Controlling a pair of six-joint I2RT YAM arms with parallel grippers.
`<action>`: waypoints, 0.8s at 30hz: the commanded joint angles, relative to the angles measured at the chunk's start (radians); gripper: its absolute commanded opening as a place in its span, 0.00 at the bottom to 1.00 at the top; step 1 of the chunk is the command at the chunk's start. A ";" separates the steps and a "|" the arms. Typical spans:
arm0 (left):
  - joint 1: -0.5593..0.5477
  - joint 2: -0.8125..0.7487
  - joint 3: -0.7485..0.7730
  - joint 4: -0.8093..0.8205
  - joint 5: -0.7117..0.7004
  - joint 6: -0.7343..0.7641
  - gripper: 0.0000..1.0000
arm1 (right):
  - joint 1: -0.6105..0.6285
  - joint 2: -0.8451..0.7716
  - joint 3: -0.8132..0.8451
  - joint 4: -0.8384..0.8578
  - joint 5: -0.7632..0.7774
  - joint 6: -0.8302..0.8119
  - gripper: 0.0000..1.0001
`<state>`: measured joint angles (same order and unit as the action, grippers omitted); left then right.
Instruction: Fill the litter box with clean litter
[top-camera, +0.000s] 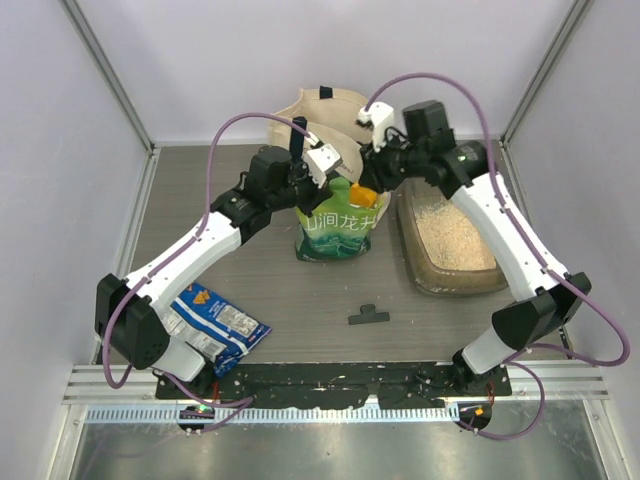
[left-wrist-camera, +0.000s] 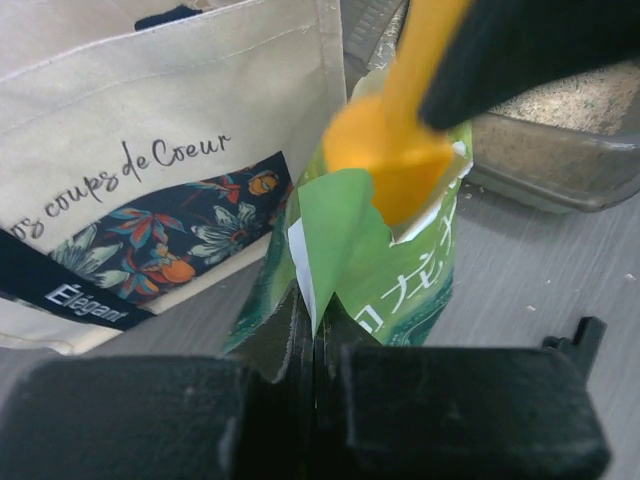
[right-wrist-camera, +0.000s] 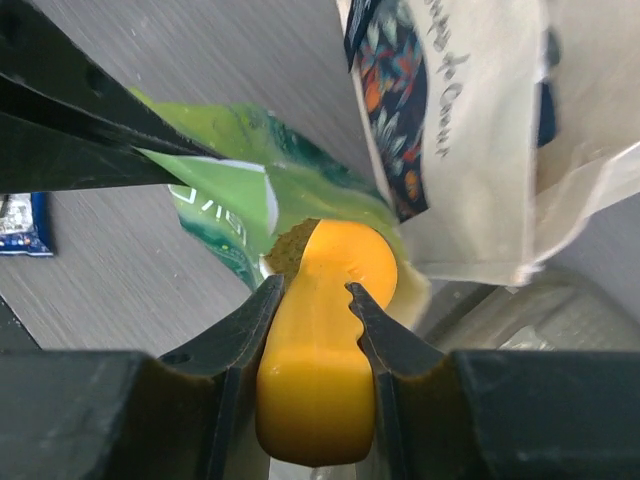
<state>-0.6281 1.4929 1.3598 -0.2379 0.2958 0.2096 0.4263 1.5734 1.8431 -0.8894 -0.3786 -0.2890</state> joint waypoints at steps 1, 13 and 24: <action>0.004 -0.089 0.093 0.152 0.022 -0.202 0.00 | 0.080 -0.061 -0.114 0.133 0.344 0.177 0.01; 0.004 -0.074 0.091 0.184 -0.007 -0.296 0.00 | 0.115 -0.035 -0.255 0.222 0.520 0.358 0.01; 0.004 -0.077 0.087 0.207 -0.023 -0.285 0.00 | 0.115 -0.016 -0.478 0.260 0.466 0.428 0.01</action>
<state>-0.6277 1.4929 1.3705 -0.2531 0.2535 -0.0448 0.5488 1.5406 1.4601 -0.5720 0.0578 0.1146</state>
